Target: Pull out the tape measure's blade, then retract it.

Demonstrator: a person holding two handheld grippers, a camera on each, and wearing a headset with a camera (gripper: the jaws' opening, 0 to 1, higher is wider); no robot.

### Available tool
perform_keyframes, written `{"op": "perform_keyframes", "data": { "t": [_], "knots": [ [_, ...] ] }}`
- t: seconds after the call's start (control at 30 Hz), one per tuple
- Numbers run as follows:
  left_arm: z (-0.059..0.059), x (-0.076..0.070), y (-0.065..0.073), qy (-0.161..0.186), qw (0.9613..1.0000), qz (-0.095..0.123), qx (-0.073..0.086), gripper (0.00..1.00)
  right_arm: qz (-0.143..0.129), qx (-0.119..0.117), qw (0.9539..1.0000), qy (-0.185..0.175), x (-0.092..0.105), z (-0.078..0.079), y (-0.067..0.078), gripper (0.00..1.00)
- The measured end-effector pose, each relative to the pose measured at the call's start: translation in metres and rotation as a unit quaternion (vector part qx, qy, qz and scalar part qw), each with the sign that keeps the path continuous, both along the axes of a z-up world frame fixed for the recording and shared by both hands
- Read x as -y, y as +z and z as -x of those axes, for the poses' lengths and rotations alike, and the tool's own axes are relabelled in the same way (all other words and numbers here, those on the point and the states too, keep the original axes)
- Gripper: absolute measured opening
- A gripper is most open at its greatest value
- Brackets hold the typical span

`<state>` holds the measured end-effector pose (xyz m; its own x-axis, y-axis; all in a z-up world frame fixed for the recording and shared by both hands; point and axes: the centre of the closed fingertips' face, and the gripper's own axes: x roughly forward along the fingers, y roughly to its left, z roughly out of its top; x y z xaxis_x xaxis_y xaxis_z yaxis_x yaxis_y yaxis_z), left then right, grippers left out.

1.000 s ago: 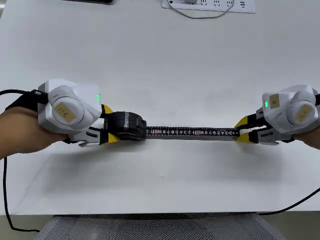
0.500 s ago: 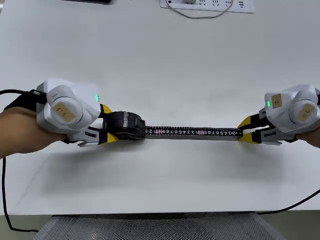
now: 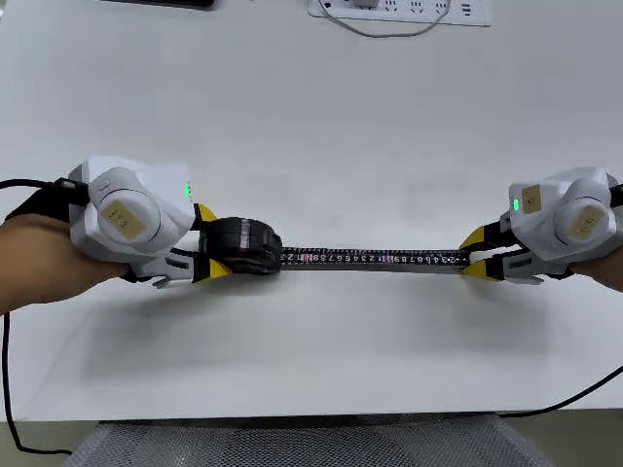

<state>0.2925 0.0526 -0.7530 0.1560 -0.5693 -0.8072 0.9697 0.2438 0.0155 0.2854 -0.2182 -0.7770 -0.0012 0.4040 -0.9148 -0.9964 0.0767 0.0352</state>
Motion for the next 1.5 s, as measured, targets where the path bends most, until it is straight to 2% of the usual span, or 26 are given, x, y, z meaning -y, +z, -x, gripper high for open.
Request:
{"op": "perform_keyframes", "data": {
  "t": [0.13, 0.23, 0.27, 0.3, 0.37, 0.43, 0.73, 0.8, 0.87, 1.03, 1.5],
  "knots": [
    [0.001, 0.000, 0.000, 0.000, 1.0000, -0.002, 0.005, 0.28, 0.005, 0.002, 1.0000, -0.001, 0.001, 0.001, -0.001, 0.12],
    [0.001, 0.000, 0.000, -0.002, 0.9999, -0.006, 0.010, 0.29, -0.005, -0.008, 0.9999, -0.014, 0.001, 0.003, 0.001, 0.13],
    [0.003, 0.000, 0.001, -0.002, 1.0000, -0.004, 0.006, 0.31, -0.016, -0.016, 0.9995, -0.021, -0.002, 0.005, 0.003, 0.16],
    [0.004, 0.001, 0.001, -0.001, 1.0000, -0.001, 0.004, 0.33, -0.013, -0.016, 0.9996, -0.022, -0.001, 0.005, 0.003, 0.18],
    [0.004, 0.001, 0.002, -0.002, 1.0000, -0.001, 0.010, 0.35, -0.004, -0.010, 0.9999, -0.012, 0.000, 0.007, 0.001, 0.18],
    [0.004, 0.000, 0.002, -0.003, 0.9999, -0.003, 0.009, 0.35, -0.008, -0.015, 0.9996, -0.022, -0.001, 0.007, 0.001, 0.20],
    [0.005, -0.004, 0.002, 0.003, 1.0000, -0.002, 0.006, 0.35, -0.015, -0.011, 0.9994, -0.028, 0.001, 0.005, 0.004, 0.19],
    [0.005, -0.004, 0.002, 0.005, 1.0000, 0.001, 0.005, 0.36, -0.017, -0.010, 0.9993, -0.033, 0.001, 0.004, 0.005, 0.21],
    [0.005, -0.004, 0.003, 0.019, 0.9997, 0.011, -0.006, 0.36, -0.023, -0.011, 0.9989, -0.040, 0.000, 0.003, 0.007, 0.22],
    [0.006, -0.005, 0.005, 0.033, 0.9991, 0.021, -0.013, 0.40, -0.035, -0.013, 0.9979, -0.054, -0.004, 0.003, 0.010, 0.24],
    [0.002, -0.005, 0.011, 0.057, 0.9977, 0.035, -0.010, 0.49, -0.050, -0.015, 0.9955, -0.079, -0.007, 0.002, 0.014, 0.28]
  ]
}}
